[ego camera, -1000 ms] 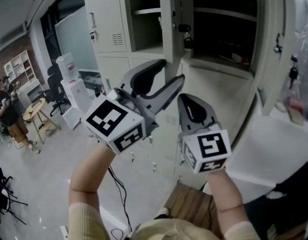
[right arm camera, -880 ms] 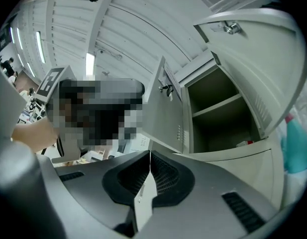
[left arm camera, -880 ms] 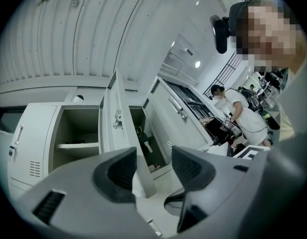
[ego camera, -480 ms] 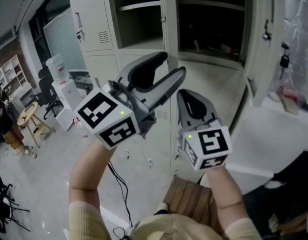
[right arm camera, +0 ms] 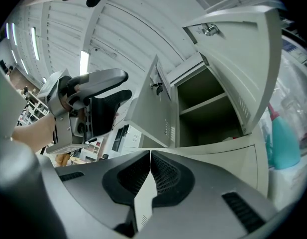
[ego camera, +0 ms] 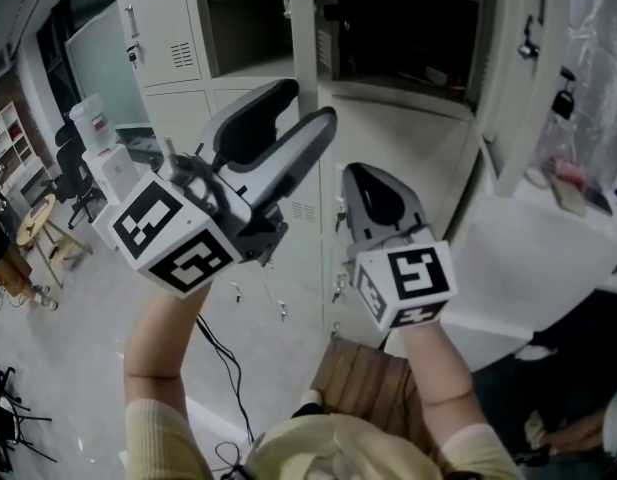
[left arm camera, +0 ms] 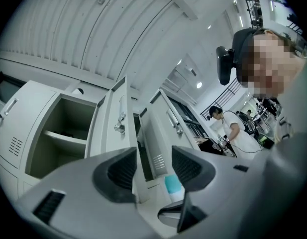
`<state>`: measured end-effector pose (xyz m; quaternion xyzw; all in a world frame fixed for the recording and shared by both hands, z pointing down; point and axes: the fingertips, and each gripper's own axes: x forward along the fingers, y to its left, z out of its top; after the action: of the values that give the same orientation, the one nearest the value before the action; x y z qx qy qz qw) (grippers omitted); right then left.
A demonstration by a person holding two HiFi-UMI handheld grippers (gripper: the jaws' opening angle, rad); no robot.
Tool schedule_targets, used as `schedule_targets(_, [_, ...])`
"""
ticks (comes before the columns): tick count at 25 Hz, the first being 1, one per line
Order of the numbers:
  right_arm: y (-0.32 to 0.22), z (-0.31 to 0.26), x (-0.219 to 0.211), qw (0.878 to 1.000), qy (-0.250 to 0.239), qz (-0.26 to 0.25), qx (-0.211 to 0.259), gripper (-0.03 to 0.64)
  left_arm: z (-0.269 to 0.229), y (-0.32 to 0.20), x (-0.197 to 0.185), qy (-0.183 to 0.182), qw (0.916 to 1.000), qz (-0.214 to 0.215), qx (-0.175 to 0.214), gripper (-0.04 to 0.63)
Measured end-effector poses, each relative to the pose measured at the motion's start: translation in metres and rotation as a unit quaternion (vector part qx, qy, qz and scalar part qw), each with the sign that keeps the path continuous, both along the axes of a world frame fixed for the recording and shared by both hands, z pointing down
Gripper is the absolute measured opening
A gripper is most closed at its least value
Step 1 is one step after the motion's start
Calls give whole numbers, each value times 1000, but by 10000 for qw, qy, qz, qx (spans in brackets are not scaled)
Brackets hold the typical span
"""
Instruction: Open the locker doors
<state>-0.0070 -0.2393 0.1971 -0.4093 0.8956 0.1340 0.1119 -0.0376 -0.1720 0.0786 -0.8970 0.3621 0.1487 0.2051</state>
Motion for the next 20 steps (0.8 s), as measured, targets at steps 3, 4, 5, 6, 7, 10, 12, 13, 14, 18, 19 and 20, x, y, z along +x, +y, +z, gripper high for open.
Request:
schedule_targets(3, [0,4,-1,10000,-28,-28,-14,3,0,5,-5,39,9998,-154,152,221])
schedule_targets(4, [1,5,-1,10000,-12,-28,-1,3,0,7,-6,49,9996,-199,194,221])
schedule_targets(5, [2,5,-1,10000,21,-27,37,3,2,9,-8,72,9995,-211,204,219])
schedule_targets(6, [3,4,-2,9999,57,-32,90,3,3,10,-9,106,9996,-195,184,221])
schedule_targets(7, [4,4,-3,9999,76,-41,134,3,6,12,-11,142,9996,-174,154,221])
schedule_targets(10, [5,5,-3,9999,54,-48,150,3,11,18,-19,222,9995,-209,124,219])
schedule_targets(12, [4,4,-1,9999,-4,-56,158,3,12,20,-26,285,9992,-257,124,221])
schedule_targets(13, [4,2,0,9998,-45,-65,187,3,12,20,-31,338,9990,-263,95,219])
schedule_targets(14, [4,0,1,9997,-88,-76,226,3,14,19,-36,410,9988,-252,35,219])
schedule_targets(18, [8,-7,3,9992,-207,-164,312,3,32,13,-57,790,9963,-151,-294,199])
schedule_targets(19, [9,-8,4,9991,-224,-183,321,3,35,13,-62,850,9957,-169,-336,186])
schedule_targets(20, [9,-9,4,9990,-232,-193,338,3,38,13,-66,894,9951,-204,-368,167])
